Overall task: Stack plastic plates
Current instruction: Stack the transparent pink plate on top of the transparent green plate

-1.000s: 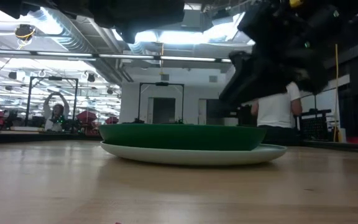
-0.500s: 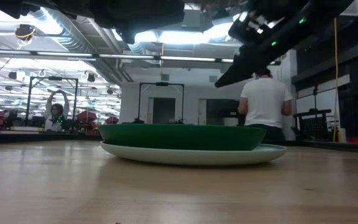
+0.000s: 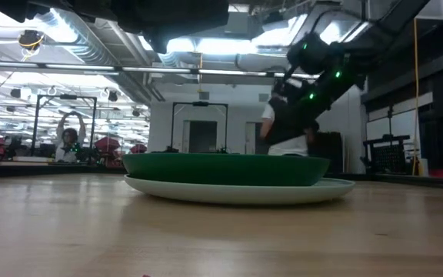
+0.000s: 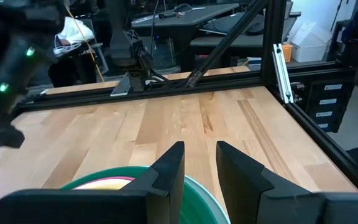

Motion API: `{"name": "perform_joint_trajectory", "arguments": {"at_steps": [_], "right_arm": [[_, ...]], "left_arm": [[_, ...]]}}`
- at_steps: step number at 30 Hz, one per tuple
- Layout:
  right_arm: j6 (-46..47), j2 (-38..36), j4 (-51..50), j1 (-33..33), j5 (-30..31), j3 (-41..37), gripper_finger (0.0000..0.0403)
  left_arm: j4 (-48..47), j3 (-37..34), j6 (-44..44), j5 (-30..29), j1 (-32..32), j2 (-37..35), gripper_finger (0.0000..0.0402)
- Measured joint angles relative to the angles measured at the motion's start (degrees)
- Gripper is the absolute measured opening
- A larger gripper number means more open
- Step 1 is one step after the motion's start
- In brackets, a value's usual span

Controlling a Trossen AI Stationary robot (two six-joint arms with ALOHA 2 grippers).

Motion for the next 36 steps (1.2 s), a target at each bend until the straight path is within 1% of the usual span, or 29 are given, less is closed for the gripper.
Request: {"name": "perform_joint_trajectory", "arguments": {"at_steps": [3,7,10,14,18,23,29,36], "right_arm": [[1.21,3.73,-0.47,-2.49,-3.18,1.92,0.0124],[1.75,8.94,-4.27,-4.91,-5.44,6.31,0.0124],[1.80,12.75,-6.73,-5.83,-6.88,10.28,0.0124],[1.32,17.55,-11.78,-6.10,-7.00,15.66,0.0124],[1.17,20.24,-15.24,-6.01,-8.99,20.02,0.0124],[1.50,21.64,-15.60,-6.09,-9.32,21.76,0.0124],[1.16,22.81,-16.05,-7.21,-8.37,21.76,0.0124],[1.00,24.44,-13.49,-7.58,-10.66,21.84,0.0124]], "left_arm": [[0.00,0.00,0.00,0.00,0.00,0.00,0.0086],[-0.01,0.00,-0.01,0.00,0.00,0.00,0.0086],[-0.05,0.00,-0.24,0.00,0.00,0.00,0.0086],[-0.13,0.00,-0.28,0.02,0.00,0.00,0.0086],[-0.71,0.00,-0.31,0.42,0.00,0.00,0.0086],[-0.90,0.00,-0.35,0.44,0.00,0.00,0.0086],[-0.73,0.00,-0.38,0.50,0.00,-0.01,0.0086],[-0.62,0.00,-0.31,0.53,-0.01,0.00,0.0086]]}}
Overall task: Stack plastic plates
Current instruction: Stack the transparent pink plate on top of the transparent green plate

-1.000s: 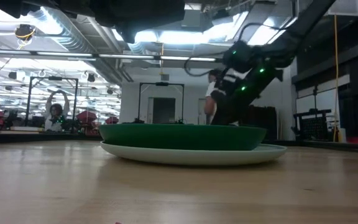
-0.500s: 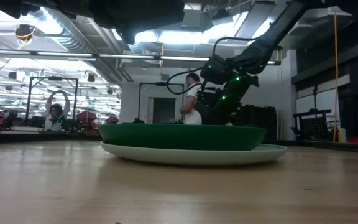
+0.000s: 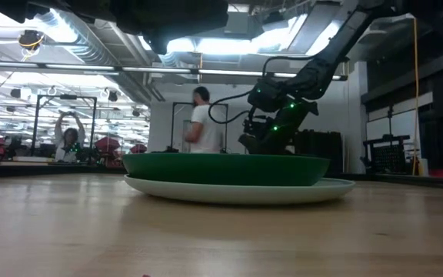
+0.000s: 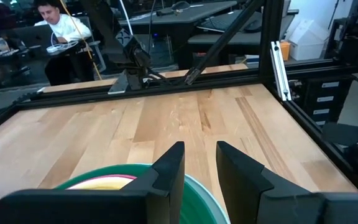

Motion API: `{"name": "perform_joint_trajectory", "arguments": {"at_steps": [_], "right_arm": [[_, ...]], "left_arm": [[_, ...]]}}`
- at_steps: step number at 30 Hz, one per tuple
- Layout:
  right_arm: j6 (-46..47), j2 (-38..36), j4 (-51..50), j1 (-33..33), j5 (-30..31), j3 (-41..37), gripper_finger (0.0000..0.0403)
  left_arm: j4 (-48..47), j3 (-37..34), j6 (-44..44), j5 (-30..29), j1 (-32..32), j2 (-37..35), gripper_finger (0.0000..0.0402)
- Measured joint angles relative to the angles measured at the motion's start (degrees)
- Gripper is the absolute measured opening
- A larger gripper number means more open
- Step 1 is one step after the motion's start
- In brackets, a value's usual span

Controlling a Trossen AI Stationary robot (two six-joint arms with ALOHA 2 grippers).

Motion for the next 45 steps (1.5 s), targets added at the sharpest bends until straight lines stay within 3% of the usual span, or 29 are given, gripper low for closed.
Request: {"name": "perform_joint_trajectory", "arguments": {"at_steps": [6,16,27,45], "right_arm": [[-1.07,0.05,0.07,0.02,-0.79,0.00,0.0108],[-2.14,0.05,0.17,0.02,-1.49,-0.02,0.0006],[-4.25,-0.95,-0.77,0.13,-1.84,-0.16,0.0004],[-7.26,-11.17,-6.43,0.06,0.40,-0.22,0.0000]], "left_arm": [[-0.04,0.00,0.02,0.00,0.01,0.00,0.0086],[-0.04,0.00,0.04,0.00,-0.01,0.00,0.0086],[-0.07,0.00,0.07,-0.03,-0.01,0.00,0.0086],[-0.42,0.00,0.07,-0.05,-0.01,0.00,0.0086]]}}
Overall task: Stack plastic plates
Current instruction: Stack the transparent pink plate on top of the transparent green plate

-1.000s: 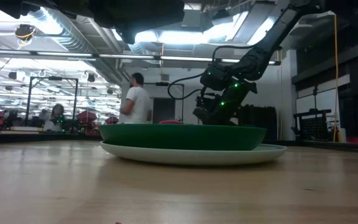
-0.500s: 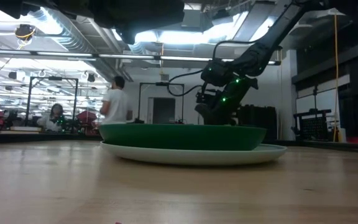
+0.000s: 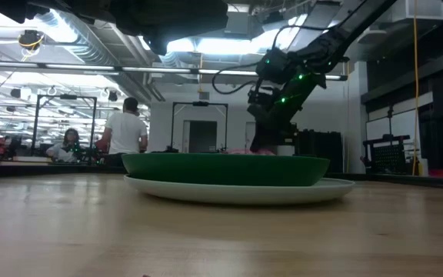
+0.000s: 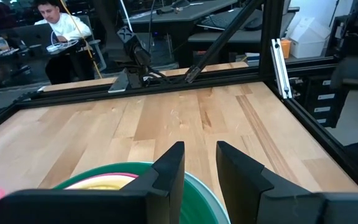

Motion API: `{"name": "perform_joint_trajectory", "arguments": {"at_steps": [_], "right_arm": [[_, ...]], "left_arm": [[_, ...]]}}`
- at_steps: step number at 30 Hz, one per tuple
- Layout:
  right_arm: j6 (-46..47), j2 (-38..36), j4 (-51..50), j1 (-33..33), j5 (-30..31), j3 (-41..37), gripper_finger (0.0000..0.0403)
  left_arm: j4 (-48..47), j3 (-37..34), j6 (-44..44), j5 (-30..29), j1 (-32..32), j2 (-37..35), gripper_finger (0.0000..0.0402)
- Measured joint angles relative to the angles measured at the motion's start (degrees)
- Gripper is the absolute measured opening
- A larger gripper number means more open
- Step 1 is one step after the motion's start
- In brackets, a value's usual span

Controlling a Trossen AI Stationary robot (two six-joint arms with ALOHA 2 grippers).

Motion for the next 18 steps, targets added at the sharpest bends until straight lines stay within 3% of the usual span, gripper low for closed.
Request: {"name": "perform_joint_trajectory", "arguments": {"at_steps": [8,18], "right_arm": [[-1.41,-4.62,-3.94,0.00,2.04,0.07,0.0000],[-2.58,-4.57,-7.09,-0.81,2.31,-0.21,0.0000]], "left_arm": [[-0.04,0.00,0.00,0.00,0.00,0.00,0.0086],[-0.04,0.00,-0.02,0.00,0.00,0.00,0.0086]]}}
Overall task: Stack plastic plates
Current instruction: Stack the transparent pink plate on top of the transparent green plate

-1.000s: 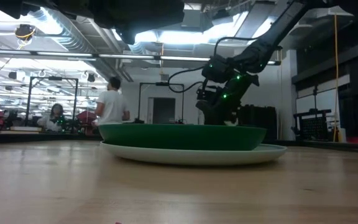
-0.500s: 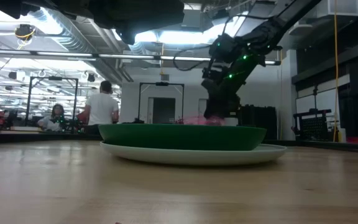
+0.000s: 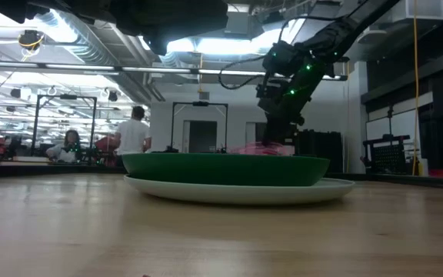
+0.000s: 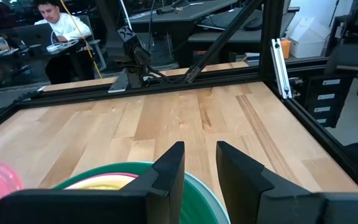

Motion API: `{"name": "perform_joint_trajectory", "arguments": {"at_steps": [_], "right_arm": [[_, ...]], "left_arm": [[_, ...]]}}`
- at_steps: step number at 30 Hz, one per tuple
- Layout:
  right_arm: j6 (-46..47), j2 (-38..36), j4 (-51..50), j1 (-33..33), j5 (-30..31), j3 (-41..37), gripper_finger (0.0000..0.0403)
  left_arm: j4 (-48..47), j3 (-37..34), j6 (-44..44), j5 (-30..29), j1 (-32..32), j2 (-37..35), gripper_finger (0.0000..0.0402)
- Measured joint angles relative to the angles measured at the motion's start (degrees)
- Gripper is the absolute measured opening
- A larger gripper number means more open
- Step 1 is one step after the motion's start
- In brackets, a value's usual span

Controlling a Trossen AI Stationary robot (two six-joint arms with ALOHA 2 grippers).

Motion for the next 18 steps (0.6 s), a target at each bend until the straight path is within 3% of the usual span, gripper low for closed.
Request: {"name": "perform_joint_trajectory", "arguments": {"at_steps": [11,18], "right_arm": [[0.07,1.23,6.69,0.07,-0.39,-10.84,0.0001],[0.23,1.23,6.76,0.07,0.14,-12.58,0.0013]], "left_arm": [[0.04,0.00,-0.04,0.00,0.02,0.00,0.0086],[0.46,0.00,-0.06,-0.02,0.15,0.00,0.0086]]}}
